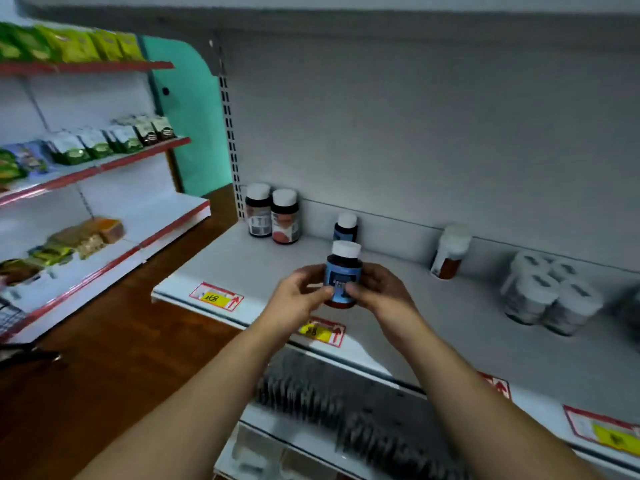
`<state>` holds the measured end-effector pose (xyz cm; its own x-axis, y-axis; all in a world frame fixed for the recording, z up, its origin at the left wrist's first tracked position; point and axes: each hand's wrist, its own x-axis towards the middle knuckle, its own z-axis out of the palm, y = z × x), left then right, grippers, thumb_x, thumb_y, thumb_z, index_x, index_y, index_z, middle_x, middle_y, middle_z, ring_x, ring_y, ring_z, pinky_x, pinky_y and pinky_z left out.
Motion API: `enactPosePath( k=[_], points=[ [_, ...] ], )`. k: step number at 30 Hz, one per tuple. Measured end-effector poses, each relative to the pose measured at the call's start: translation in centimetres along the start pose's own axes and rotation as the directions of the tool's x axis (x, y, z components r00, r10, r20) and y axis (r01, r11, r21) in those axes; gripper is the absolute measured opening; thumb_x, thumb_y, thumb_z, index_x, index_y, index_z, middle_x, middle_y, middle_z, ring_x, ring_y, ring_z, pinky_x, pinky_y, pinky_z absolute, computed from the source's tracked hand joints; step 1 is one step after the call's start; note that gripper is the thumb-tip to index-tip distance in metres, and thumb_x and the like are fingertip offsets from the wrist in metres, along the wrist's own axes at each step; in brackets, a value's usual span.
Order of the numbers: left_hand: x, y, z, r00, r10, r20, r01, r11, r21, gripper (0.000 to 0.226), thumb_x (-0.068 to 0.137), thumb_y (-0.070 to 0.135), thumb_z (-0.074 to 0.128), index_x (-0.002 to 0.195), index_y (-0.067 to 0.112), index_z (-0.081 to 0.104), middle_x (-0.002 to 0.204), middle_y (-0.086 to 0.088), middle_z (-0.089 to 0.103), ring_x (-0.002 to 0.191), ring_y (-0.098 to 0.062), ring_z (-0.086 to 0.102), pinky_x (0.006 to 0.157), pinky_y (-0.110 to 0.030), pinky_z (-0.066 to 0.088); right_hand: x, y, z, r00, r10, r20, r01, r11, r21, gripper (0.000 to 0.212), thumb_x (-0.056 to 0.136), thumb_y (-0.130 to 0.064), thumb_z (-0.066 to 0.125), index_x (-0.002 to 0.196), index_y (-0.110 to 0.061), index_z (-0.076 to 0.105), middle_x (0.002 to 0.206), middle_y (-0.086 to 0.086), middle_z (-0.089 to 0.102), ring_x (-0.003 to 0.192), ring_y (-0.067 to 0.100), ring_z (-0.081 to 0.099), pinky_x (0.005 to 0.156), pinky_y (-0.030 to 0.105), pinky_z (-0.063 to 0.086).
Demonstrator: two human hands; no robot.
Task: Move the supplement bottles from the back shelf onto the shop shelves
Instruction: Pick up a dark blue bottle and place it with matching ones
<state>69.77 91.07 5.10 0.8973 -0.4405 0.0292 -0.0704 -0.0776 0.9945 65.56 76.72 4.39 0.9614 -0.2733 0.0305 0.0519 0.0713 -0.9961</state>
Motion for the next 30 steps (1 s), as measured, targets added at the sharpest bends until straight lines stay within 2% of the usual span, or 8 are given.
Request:
enactPosePath(
  k=[3,7,12,19,22,25,27,30],
  points=[
    [3.0,-0.8,-0.6,0.999,0.010,0.053,-0.015,0.997,0.077,0.041,0.085,0.003,0.059,0.125,0.009,0.052,0.116,-0.006,0.061,0.096,-0.014,0.059,0.067,-0.006,0.048,1.7,0.2,-0.1,0.997,0.024,-0.079,-0.030,0.997,-0.069,0.031,0.080,0.002,0.064,0.106,-0.012,0.055,0.112,0.011,0.063,0.102,0.024,0.061,0.091,0.038,0.050],
    [6.8,-2.3,0.6,0.989,-0.001,0.147,-0.012,0.996,0.092,0.044,0.084,0.000,0.059,0.126,0.010,0.052,0.119,-0.011,0.061,0.099,-0.017,0.057,0.077,-0.018,0.046,3.4,1.5,-1.5,0.984,-0.009,-0.177,-0.015,0.991,-0.135,0.038,0.078,0.003,0.066,0.113,-0.009,0.054,0.113,0.008,0.063,0.102,0.019,0.062,0.087,0.027,0.051],
    [9.5,-2.9,2.7,0.962,0.092,0.256,-0.145,0.969,0.198,0.041,0.081,0.013,0.060,0.122,0.013,0.055,0.112,-0.005,0.064,0.096,-0.014,0.061,0.071,-0.003,0.044,6.2,3.2,-3.5,0.969,-0.025,-0.246,-0.037,0.969,-0.244,0.041,0.078,0.003,0.065,0.114,-0.014,0.055,0.120,0.008,0.062,0.111,0.021,0.059,0.097,0.037,0.047],
    [12.6,-3.6,3.1,0.981,-0.028,0.192,-0.001,0.989,0.149,0.040,0.087,0.000,0.053,0.126,0.011,0.052,0.116,0.001,0.056,0.105,-0.012,0.054,0.091,-0.021,0.038,10.5,4.1,-4.8,0.964,0.006,-0.267,-0.097,0.939,-0.330,0.049,0.080,0.003,0.064,0.126,-0.009,0.050,0.121,0.004,0.057,0.113,0.016,0.053,0.097,0.031,0.043],
    [13.2,-3.8,3.6,0.982,-0.001,0.190,-0.029,0.987,0.155,0.040,0.088,-0.003,0.050,0.124,0.013,0.051,0.108,0.004,0.054,0.100,-0.009,0.053,0.083,-0.012,0.041,12.0,4.3,-5.3,0.961,-0.025,-0.275,-0.086,0.919,-0.385,0.048,0.081,0.000,0.064,0.125,-0.011,0.051,0.124,0.005,0.058,0.116,0.018,0.054,0.099,0.032,0.043],
    [13.6,-3.8,4.0,0.981,0.009,0.192,-0.039,0.987,0.153,0.041,0.087,-0.006,0.049,0.122,0.015,0.050,0.099,0.007,0.053,0.093,-0.006,0.052,0.071,0.000,0.041,12.8,4.6,-5.4,0.958,-0.035,-0.285,-0.085,0.914,-0.398,0.049,0.081,0.000,0.063,0.127,-0.010,0.050,0.126,0.005,0.058,0.114,0.015,0.054,0.093,0.022,0.043],
    [13.9,-3.9,4.0,0.981,0.010,0.196,-0.044,0.985,0.167,0.043,0.086,-0.006,0.050,0.125,0.012,0.051,0.104,0.005,0.054,0.099,-0.009,0.052,0.074,-0.003,0.041,13.2,4.6,-5.3,0.955,-0.044,-0.294,-0.079,0.916,-0.393,0.049,0.080,0.003,0.063,0.126,-0.009,0.050,0.126,0.006,0.058,0.112,0.013,0.054,0.083,0.009,0.045],
    [14.3,-4.1,4.1,0.980,-0.009,0.199,-0.026,0.985,0.172,0.046,0.086,-0.003,0.052,0.129,0.014,0.048,0.110,0.004,0.053,0.105,-0.010,0.051,0.076,-0.008,0.042,13.6,4.6,-5.1,0.946,-0.042,-0.322,-0.079,0.932,-0.353,0.050,0.080,0.005,0.062,0.126,-0.008,0.050,0.127,0.007,0.058,0.111,0.013,0.054,0.081,0.011,0.042]
  ],
)
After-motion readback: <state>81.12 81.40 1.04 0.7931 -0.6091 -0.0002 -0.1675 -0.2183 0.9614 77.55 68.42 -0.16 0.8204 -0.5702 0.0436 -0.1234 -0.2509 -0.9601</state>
